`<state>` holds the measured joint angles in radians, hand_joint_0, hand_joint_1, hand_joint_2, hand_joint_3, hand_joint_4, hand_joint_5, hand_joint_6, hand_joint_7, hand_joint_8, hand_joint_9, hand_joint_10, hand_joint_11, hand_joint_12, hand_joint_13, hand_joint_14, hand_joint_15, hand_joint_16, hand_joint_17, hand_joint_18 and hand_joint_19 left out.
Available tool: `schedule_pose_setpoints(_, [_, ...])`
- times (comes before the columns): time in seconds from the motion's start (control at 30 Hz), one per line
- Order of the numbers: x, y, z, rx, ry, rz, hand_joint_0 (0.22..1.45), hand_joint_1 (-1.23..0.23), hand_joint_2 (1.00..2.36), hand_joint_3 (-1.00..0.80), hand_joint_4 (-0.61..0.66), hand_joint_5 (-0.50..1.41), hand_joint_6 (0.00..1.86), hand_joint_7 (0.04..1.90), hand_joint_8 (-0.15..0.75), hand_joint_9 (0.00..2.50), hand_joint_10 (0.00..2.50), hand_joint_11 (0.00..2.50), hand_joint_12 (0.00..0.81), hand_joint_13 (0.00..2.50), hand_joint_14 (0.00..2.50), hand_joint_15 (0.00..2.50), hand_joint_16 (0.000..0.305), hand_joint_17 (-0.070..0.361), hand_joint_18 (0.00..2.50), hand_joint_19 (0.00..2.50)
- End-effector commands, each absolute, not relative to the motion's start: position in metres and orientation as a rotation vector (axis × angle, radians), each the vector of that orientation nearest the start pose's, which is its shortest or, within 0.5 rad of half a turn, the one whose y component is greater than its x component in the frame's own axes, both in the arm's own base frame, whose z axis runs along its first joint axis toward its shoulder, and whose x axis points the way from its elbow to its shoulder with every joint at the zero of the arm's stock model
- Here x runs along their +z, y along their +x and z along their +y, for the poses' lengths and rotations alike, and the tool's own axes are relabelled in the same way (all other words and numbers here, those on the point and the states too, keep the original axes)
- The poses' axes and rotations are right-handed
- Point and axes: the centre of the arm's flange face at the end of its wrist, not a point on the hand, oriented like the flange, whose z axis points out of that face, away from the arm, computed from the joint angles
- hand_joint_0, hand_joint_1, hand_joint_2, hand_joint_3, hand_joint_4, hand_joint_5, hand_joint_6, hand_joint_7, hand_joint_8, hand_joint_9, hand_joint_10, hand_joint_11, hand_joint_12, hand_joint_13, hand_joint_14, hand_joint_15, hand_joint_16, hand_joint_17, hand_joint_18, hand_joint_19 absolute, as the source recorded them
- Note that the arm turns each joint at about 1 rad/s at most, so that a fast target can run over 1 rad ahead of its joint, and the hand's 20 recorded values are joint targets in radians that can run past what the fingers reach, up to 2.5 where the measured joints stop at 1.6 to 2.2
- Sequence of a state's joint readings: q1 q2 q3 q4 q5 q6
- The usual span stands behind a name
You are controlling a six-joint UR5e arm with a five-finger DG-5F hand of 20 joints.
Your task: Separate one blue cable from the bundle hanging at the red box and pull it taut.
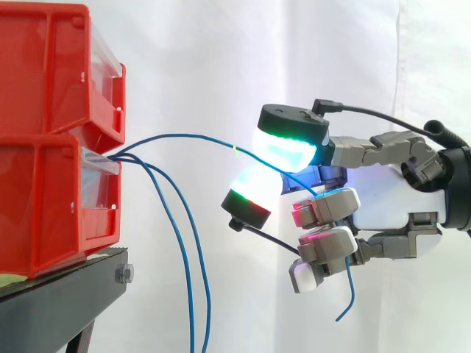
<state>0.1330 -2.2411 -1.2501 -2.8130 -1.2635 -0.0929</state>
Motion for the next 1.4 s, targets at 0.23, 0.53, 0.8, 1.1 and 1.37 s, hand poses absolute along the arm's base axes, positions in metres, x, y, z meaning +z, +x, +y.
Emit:
schedule_pose_setpoints(0.23, [0.2577,0.7392,-0.0602,1.010,1.259,1.153,0.65,-0.65,1.02,-0.27,0.01,-0.23,0.93,0.95,0.225,1.26,0.42,1.72,0.291,1.39,0.02,1.43,0.052,0.116,0.81,0.74])
schedule_pose_setpoints(0.53, [0.2555,0.7367,-0.0594,1.013,1.287,1.162,0.67,-0.69,1.03,-0.12,-0.11,-0.24,0.95,1.11,0.227,1.22,0.80,1.62,0.277,1.43,0.01,1.53,0.051,0.116,0.81,0.75])
schedule_pose_setpoints(0.8, [0.2551,0.7363,-0.0583,1.020,1.297,1.160,0.64,-0.63,1.01,-0.39,0.05,-0.24,0.93,0.93,0.223,1.19,0.72,1.62,0.282,1.42,0.01,1.55,0.052,0.116,0.81,0.75])
schedule_pose_setpoints(1.1, [0.2551,0.7364,-0.0567,1.018,1.298,1.158,0.58,-0.51,1.00,-0.50,0.09,-0.23,0.91,0.91,0.230,1.23,0.67,1.63,0.285,1.44,0.01,1.53,0.053,0.118,0.82,0.76])
schedule_pose_setpoints(1.37, [0.2551,0.7364,-0.0567,1.018,1.298,1.158,0.58,-0.59,1.00,-0.50,0.08,-0.23,0.91,0.93,0.232,1.24,0.71,1.63,0.282,1.46,0.01,1.54,0.053,0.120,0.83,0.76])
